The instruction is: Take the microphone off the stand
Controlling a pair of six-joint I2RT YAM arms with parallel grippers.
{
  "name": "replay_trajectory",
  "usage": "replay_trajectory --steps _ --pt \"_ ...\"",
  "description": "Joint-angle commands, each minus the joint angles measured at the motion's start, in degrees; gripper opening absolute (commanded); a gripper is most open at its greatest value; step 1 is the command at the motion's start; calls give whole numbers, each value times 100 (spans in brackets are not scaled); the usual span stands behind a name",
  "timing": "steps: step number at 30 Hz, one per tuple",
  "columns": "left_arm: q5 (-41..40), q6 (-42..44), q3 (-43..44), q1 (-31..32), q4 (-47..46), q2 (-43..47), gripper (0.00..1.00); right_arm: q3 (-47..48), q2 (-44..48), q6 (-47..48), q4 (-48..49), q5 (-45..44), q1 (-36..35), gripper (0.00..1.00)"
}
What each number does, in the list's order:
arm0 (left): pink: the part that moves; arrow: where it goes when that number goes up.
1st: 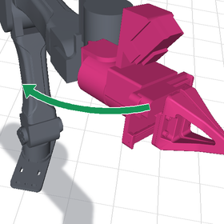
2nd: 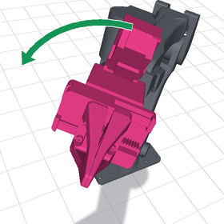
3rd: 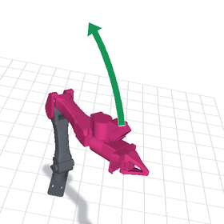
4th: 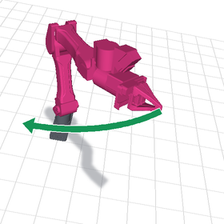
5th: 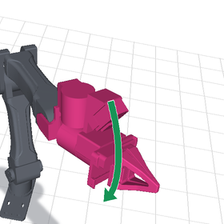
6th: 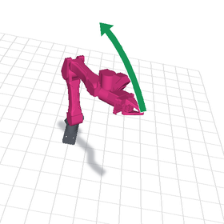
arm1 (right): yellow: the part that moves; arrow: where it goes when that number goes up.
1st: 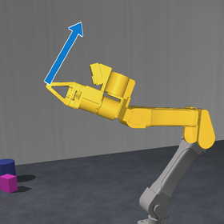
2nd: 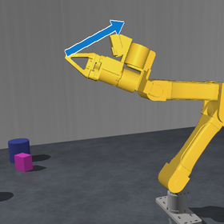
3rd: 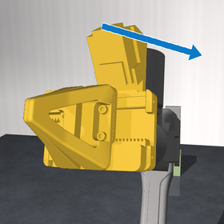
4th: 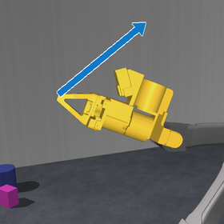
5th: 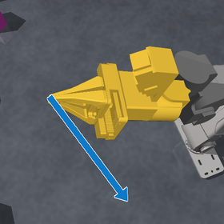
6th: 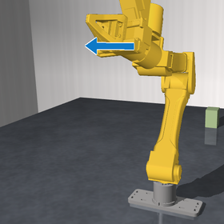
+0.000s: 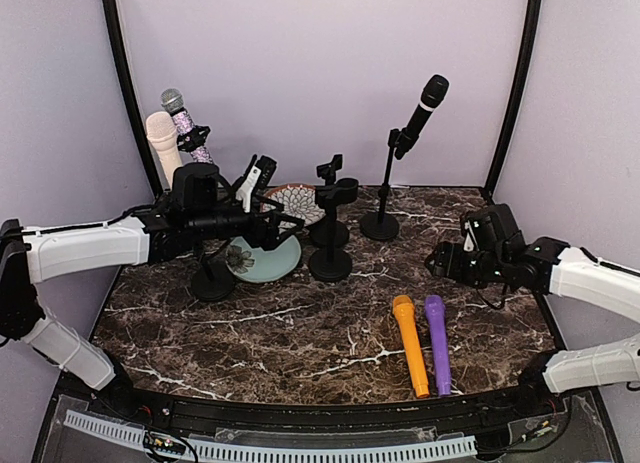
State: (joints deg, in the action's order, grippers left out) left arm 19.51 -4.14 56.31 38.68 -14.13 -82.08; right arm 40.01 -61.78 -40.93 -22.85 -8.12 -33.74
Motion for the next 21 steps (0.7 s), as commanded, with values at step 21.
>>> replay_trajectory --steps 21 --pt "1561 605 508 -647 1839 733 83 1672 -3380 1457 5720 1280 1088 71"
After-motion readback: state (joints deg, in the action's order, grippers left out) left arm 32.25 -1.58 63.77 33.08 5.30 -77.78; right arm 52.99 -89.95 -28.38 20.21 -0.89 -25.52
